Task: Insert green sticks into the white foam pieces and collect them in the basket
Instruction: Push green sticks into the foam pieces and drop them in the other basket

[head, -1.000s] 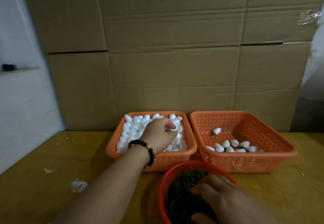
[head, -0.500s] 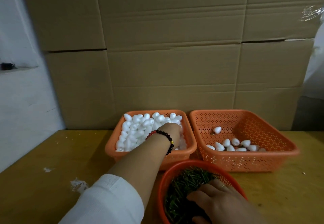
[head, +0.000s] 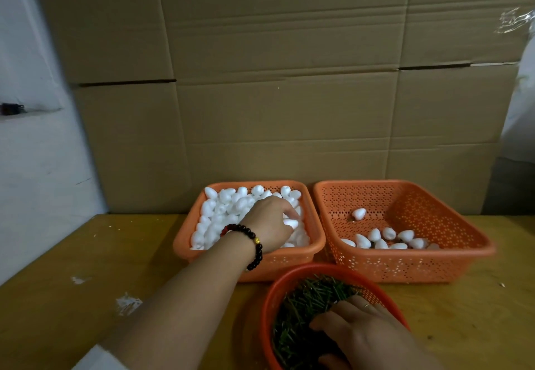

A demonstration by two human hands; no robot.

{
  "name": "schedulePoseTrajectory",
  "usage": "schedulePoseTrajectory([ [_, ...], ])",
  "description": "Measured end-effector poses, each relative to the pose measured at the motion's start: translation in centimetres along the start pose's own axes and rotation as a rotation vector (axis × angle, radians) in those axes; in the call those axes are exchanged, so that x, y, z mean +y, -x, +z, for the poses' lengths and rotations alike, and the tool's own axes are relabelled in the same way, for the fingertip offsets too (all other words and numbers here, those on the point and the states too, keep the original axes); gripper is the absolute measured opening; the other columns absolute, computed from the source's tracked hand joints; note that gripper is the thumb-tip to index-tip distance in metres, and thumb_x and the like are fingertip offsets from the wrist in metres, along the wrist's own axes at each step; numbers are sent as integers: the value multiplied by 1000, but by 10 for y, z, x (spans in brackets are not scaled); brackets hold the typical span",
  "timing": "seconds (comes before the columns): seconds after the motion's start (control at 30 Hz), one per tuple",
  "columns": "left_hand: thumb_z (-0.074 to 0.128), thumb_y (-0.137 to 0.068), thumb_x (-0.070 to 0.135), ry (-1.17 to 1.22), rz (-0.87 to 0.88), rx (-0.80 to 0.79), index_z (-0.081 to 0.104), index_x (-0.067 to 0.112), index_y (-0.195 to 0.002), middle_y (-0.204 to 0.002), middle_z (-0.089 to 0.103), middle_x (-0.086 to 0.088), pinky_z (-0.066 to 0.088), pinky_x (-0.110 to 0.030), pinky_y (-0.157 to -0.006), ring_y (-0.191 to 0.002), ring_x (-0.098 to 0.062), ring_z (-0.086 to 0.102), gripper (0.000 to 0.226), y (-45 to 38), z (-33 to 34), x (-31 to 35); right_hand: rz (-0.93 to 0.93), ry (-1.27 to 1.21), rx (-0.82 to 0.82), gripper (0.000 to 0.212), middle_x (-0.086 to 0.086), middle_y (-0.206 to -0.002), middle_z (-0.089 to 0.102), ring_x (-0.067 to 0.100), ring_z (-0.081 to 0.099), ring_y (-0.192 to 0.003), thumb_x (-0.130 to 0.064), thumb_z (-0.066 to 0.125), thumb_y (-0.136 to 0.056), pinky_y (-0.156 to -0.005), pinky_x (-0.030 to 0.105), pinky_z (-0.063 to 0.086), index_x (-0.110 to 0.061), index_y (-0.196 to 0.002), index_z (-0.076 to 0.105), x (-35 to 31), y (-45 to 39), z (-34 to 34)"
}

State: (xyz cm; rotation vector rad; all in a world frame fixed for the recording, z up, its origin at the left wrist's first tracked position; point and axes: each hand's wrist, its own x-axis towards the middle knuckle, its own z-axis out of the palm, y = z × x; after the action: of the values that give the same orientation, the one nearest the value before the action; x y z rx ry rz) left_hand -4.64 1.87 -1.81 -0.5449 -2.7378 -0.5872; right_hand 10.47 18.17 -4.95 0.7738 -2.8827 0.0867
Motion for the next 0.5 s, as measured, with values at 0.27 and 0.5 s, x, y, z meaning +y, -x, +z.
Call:
schedulePoseTrajectory([
  [0.27,63,-90,14,649,-251,65,62,19,-105,-114,62,-2,56,-35,-86,-92,-18,69,16,27,-33,9,-37,-139,-12,45,-18,-130,39,3,31,-125,-52,44,-91,-106,22,25,-45,-134,36,6,3,5],
  [0.5,57,-73,-9,1952,-536,-179,61,-7,-107,-91,70,-22,61,-34,-72,-82,-31,71,34,87,-38,42,-59,-200,20,39,-21,-123,42,-2,35,-121,-55,48,-88,-101,18,26,-45,-125,47,8,4,6],
])
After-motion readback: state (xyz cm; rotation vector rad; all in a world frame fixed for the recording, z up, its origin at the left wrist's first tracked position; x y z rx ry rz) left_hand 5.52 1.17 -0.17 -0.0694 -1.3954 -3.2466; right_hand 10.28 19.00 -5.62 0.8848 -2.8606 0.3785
